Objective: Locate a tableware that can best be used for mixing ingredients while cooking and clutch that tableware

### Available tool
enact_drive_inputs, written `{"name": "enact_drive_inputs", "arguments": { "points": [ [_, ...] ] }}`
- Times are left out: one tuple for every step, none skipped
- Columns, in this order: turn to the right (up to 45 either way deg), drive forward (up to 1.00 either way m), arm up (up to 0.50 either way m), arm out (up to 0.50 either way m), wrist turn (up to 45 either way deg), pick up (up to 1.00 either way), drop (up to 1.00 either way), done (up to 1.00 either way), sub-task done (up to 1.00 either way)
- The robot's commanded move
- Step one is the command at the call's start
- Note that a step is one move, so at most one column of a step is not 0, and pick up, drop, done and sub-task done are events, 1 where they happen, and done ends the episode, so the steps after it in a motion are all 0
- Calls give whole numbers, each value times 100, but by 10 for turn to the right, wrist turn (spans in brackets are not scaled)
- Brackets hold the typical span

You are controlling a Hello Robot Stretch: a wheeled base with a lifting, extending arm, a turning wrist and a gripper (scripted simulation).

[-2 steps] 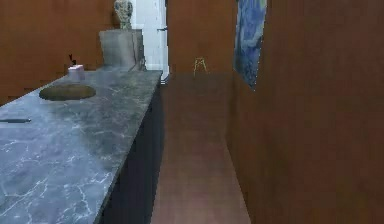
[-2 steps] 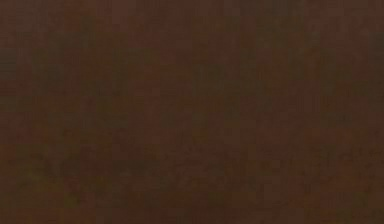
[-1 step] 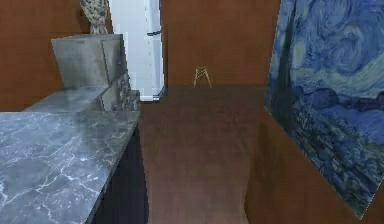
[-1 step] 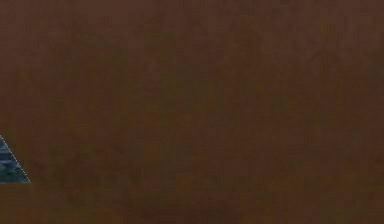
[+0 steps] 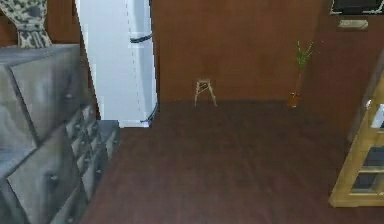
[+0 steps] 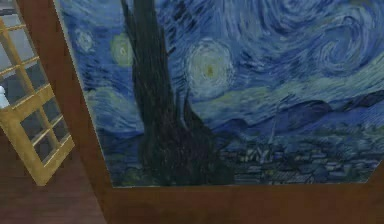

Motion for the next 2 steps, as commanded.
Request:
{"name": "enact_drive_inputs", "arguments": {
  "points": [
    [-60, 0, 0, 0, 0, 0, 0, 0, 0],
    [0, 45, 0, 0, 0, 0, 0, 0, 0]
  ]
}}
